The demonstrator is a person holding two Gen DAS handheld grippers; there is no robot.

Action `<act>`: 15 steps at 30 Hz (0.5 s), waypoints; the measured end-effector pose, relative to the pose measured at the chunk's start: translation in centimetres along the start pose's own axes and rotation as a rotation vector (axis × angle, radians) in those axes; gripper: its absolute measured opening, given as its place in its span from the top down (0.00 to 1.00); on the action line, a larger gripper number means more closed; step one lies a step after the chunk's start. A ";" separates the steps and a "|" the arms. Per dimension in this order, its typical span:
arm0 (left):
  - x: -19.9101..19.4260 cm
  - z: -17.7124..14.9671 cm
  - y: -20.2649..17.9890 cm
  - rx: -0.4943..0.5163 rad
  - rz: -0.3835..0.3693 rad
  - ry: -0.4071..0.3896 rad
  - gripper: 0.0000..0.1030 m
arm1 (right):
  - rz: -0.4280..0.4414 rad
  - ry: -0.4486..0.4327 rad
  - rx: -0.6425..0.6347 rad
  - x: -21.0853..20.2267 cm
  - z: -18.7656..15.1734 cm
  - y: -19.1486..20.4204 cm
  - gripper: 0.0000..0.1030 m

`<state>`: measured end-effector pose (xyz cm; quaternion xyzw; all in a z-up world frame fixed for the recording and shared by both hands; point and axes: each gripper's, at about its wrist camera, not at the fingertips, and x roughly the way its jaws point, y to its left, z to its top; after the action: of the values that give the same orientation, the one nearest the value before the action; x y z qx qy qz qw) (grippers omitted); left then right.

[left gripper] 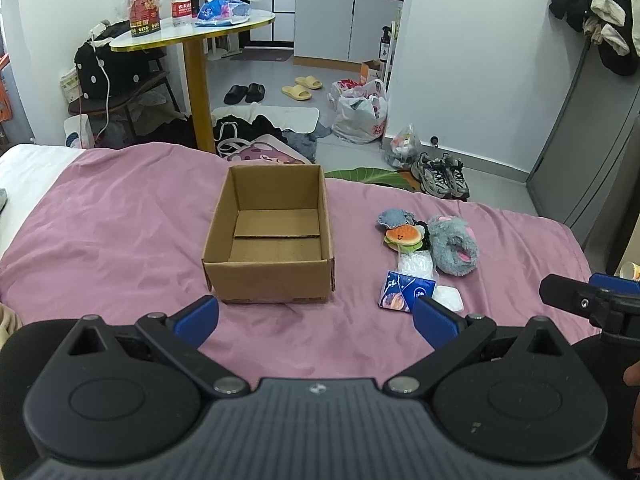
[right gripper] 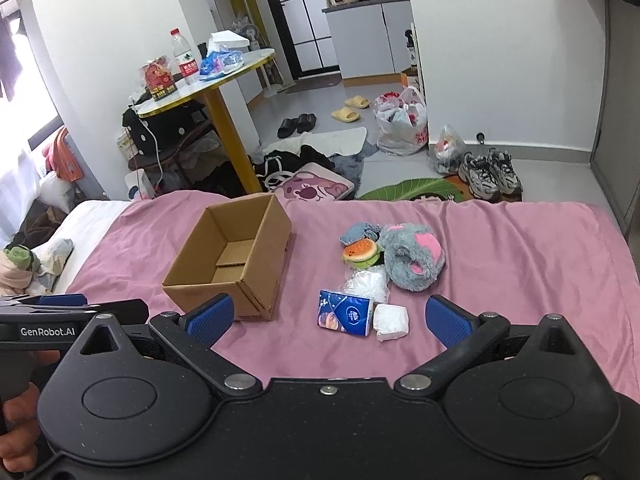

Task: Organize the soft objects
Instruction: 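Lower the left tool to the blue tissue pack while the right tool approaches the white bundle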

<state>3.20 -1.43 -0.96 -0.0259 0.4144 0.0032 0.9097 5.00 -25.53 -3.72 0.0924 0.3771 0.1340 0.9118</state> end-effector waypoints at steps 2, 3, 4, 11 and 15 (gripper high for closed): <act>0.5 0.1 -0.1 -0.002 -0.004 0.004 0.00 | -0.001 0.006 0.018 0.4 0.1 -0.5 0.00; 0.8 0.2 -0.2 -0.002 -0.006 0.007 0.00 | 0.001 0.011 0.030 0.8 0.1 -0.9 0.00; 1.1 0.3 -0.3 -0.001 -0.007 0.010 0.00 | 0.003 0.015 0.038 1.0 0.2 -1.1 0.00; 3.4 1.0 -1.3 0.016 -0.017 0.041 0.00 | 0.009 0.053 0.106 3.3 0.2 -3.2 0.00; 4.9 1.3 -2.0 0.024 -0.021 0.062 0.00 | 0.013 0.080 0.149 5.0 0.1 -4.3 0.00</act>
<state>7.49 -3.47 -3.68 -0.0194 0.4419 -0.0122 0.8968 9.24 -28.09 -8.08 0.1570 0.4214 0.1151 0.8857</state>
